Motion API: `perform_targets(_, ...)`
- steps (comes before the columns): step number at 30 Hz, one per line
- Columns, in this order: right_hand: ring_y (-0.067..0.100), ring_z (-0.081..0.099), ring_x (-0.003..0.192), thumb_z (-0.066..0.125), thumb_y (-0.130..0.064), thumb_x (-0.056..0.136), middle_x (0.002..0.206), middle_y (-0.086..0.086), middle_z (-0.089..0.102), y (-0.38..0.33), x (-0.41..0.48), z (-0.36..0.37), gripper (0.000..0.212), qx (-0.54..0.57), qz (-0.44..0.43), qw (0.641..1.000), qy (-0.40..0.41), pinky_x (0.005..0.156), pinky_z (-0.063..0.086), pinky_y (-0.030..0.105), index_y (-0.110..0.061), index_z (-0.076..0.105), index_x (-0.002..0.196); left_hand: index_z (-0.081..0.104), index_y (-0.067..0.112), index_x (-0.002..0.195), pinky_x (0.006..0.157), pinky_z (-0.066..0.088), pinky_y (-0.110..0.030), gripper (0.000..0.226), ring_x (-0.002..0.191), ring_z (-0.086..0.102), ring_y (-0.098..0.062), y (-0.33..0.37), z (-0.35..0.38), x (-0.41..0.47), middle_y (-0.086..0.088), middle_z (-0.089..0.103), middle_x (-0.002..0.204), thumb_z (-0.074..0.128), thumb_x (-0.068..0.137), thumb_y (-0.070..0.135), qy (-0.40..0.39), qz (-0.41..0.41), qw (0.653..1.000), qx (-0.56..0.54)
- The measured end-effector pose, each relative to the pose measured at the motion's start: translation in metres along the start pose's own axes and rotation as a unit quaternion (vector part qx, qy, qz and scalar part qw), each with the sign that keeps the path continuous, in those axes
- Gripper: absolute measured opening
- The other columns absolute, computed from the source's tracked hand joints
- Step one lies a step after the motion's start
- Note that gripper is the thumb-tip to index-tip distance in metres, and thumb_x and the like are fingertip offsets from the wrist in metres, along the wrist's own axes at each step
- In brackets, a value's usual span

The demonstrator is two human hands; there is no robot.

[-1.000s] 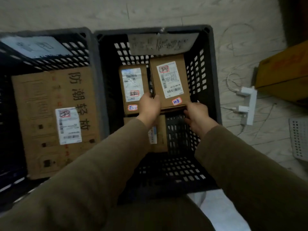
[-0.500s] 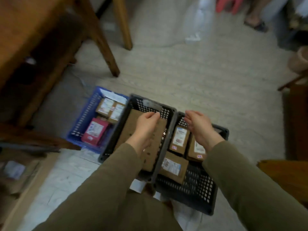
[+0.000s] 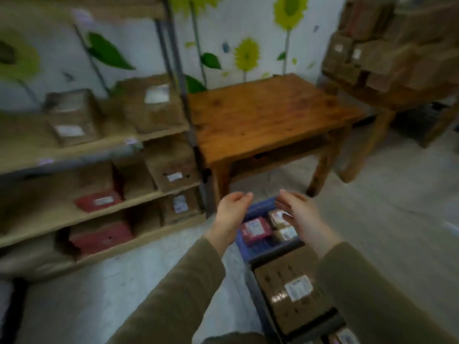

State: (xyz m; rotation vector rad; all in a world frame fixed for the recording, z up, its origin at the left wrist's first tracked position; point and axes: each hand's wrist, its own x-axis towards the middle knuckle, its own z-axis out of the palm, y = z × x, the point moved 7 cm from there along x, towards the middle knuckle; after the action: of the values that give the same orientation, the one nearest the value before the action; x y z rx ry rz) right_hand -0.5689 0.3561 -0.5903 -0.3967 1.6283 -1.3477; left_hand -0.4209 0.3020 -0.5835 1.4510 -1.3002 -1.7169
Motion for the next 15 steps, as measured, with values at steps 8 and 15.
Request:
perform_targets(8,0.014,0.062,0.088,0.055,-0.020,0.093,0.101,0.006,0.065,0.010,-0.052,0.285,0.013,-0.046,0.005,0.979,-0.196,0.063,0.043,0.023,-0.012,0.060,0.102,0.062,0.012,0.096,0.080,0.052,-0.033,0.014,0.086,0.063,-0.015,-0.003,-0.284,-0.034,-0.001,0.067,0.090,0.057,0.091,0.024,0.155,0.011,0.981,-0.115)
perform_targets(15,0.014,0.059,0.102,0.056,-0.029,0.091,0.117,0.001,0.062,0.059,-0.076,0.433,0.010,-0.112,0.027,0.960,-0.254,0.108,0.033,0.044,-0.022,0.056,0.098,0.058,0.015,0.107,0.083,0.046,-0.030,0.019,0.091,0.058,-0.014,-0.037,-0.435,-0.034,-0.003,0.063,0.101,0.054,0.092,0.026,0.225,-0.015,0.965,-0.136)
